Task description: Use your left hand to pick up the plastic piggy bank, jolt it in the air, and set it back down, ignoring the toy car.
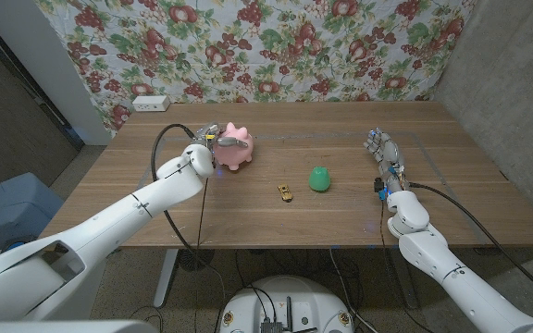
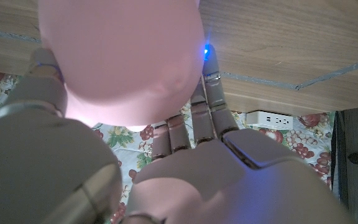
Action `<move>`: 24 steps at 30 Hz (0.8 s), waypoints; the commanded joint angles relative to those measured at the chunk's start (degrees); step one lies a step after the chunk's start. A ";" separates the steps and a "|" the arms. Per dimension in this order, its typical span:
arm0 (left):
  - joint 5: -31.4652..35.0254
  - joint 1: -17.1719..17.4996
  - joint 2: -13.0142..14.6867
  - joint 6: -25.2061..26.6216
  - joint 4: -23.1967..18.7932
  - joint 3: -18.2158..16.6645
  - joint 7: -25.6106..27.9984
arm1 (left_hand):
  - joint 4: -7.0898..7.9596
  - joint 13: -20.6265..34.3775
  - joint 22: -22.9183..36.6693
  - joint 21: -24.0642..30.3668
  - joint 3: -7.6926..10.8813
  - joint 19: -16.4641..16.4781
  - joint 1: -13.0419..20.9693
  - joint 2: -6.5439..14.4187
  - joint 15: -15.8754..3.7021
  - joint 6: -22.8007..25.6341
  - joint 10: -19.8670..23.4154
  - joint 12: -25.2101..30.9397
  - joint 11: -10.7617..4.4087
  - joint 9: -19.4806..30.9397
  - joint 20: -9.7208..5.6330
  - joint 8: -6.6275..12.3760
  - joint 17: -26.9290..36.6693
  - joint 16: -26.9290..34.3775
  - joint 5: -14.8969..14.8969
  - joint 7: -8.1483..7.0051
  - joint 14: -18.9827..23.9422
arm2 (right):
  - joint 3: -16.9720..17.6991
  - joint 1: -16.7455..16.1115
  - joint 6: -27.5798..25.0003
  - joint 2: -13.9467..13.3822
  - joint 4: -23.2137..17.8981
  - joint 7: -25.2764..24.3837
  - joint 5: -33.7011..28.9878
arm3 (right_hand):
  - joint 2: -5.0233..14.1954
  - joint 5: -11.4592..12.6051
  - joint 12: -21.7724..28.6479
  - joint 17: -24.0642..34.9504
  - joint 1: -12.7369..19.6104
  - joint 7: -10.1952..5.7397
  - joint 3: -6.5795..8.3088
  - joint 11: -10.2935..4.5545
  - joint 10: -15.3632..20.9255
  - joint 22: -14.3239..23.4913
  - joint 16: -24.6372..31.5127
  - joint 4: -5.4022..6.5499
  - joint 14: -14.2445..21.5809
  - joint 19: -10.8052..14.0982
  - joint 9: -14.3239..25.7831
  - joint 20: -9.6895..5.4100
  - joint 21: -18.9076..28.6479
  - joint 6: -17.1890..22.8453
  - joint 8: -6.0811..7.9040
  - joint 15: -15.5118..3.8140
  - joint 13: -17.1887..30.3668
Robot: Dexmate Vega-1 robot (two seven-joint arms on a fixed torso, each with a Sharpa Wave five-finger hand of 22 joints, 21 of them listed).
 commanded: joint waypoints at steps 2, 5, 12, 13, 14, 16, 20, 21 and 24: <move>0.89 0.80 0.34 -0.35 -0.67 -0.36 1.01 | 3.25 -0.65 0.21 -3.30 4.67 -2.85 0.95 16.30 -19.78 4.39 0.47 0.29 -3.48 -1.13 -4.99 -0.80 -1.12 -2.67 0.24 -6.04 5.71 | -0.14 0.01 0.09 0.17 -0.12 -0.40 -0.33 | -0.24 0.44 -0.21 0.00 -0.40 -0.23 0.30 -0.12 0.18 0.33 0.10 0.15 0.34 0.32 0.23 -0.17 -0.18 -0.03 -0.04 -0.09 0.18; 0.86 0.89 0.24 -0.12 -0.72 -0.54 1.03 | 3.66 -0.94 0.21 -4.80 4.02 -4.80 -1.79 15.76 -19.32 3.24 -0.70 0.17 -2.96 -1.49 -3.85 -1.27 -2.02 -3.40 -0.07 -6.00 3.77 | -0.16 -0.02 0.09 0.19 -0.18 -0.49 -0.41 | -0.24 0.43 -0.21 0.00 -0.40 -0.26 0.30 -0.07 0.18 0.33 0.10 0.15 0.34 0.32 0.23 -0.19 -0.17 -0.05 -0.05 -0.08 0.18; 0.85 1.29 0.43 -1.47 -0.57 -0.98 1.34 | 3.52 -1.59 0.21 -7.43 2.18 -6.83 -7.35 12.23 -17.78 3.85 -0.96 0.49 -3.25 -2.25 -2.31 -0.94 -4.79 -4.42 -0.83 -6.21 0.14 | -0.25 0.10 0.14 0.27 -0.07 -0.54 -0.59 | -0.26 0.44 -0.21 -0.01 -0.40 -0.20 0.32 -0.04 0.18 0.33 0.09 0.14 0.31 0.33 0.23 -0.13 -0.17 -0.08 -0.05 -0.06 0.18; 0.89 1.39 0.38 -1.60 -0.55 -1.09 1.54 | 3.47 -1.68 0.21 -7.73 1.94 -7.00 -7.95 11.74 -17.52 3.74 -1.05 0.47 -3.22 -2.34 -2.21 -0.98 -5.16 -4.55 -0.90 -6.31 -0.44 | -0.25 0.13 0.14 0.28 -0.05 -0.53 -0.59 | -0.26 0.44 -0.21 -0.01 -0.40 -0.22 0.32 -0.08 0.16 0.33 0.09 0.14 0.30 0.33 0.23 -0.11 -0.17 -0.06 -0.05 -0.06 0.18; 0.91 1.48 0.26 -1.54 -0.55 -1.21 1.78 | 3.44 -1.77 0.21 -8.12 1.82 -7.45 -8.45 11.50 -17.23 3.60 -1.23 0.43 -3.11 -2.43 -1.84 -1.03 -5.51 -4.67 -0.94 -6.33 -1.06 | -0.25 0.15 0.15 0.32 -0.03 -0.55 -0.56 | -0.27 0.44 -0.20 -0.01 -0.40 -0.21 0.32 -0.07 0.19 0.33 0.10 0.13 0.33 0.34 0.23 -0.10 -0.17 -0.08 -0.05 0.02 0.18; 0.75 1.69 0.37 -2.26 -0.53 -1.44 1.79 | 3.43 -2.01 0.20 -8.89 1.25 -7.92 -9.93 10.54 -16.52 3.31 -1.73 0.32 -3.26 -2.66 -1.47 -1.13 -6.36 -4.73 -1.11 -6.60 -2.23 | -0.24 0.21 0.15 0.36 0.00 -0.61 -0.59 | -0.28 0.43 -0.18 -0.02 -0.40 -0.18 0.32 -0.03 0.23 0.33 0.09 0.13 0.30 0.33 0.23 -0.09 -0.17 -0.10 -0.06 -0.04 0.18; 0.56 1.77 0.20 -2.09 -0.58 -1.68 1.71 | 3.30 -2.59 0.14 -11.29 0.38 -10.77 -12.45 9.08 -15.04 2.48 -2.54 0.27 -3.21 -3.19 -0.21 -1.40 -8.15 -4.88 -1.28 -6.94 -4.90 | -0.28 0.31 0.23 0.39 0.15 -0.61 -0.70 | -0.29 0.43 -0.19 -0.02 -0.40 -0.22 0.32 -0.05 0.21 0.33 0.09 0.12 0.30 0.34 0.23 -0.10 -0.17 -0.12 -0.06 -0.05 0.18; 0.49 1.75 0.31 -2.38 -0.53 -1.67 1.51 | 3.32 -2.64 0.14 -11.44 0.28 -10.87 -12.69 8.96 -15.01 2.50 -2.66 0.25 -3.05 -3.24 -0.14 -1.39 -8.28 -4.85 -1.30 -6.99 -5.01 | -0.28 0.34 0.25 0.39 0.18 -0.60 -0.71 | -0.30 0.43 -0.18 -0.02 -0.40 -0.21 0.32 -0.03 0.22 0.33 0.09 0.12 0.30 0.35 0.23 -0.09 -0.16 -0.10 -0.05 -0.06 0.18; 0.16 1.53 0.59 -2.78 -0.48 -1.67 0.63 | 3.31 -3.17 0.09 -13.25 -0.31 -12.54 -14.58 8.13 -13.65 2.03 -3.91 0.06 -3.05 -3.70 0.83 -1.56 -9.69 -4.99 -1.41 -7.06 -7.32 | -0.24 0.37 0.24 0.44 0.22 -0.58 -0.59 | -0.31 0.43 -0.20 -0.03 -0.41 -0.20 0.32 0.15 0.18 0.33 0.08 0.12 0.29 0.32 0.23 -0.06 -0.18 -0.12 -0.06 -0.05 0.18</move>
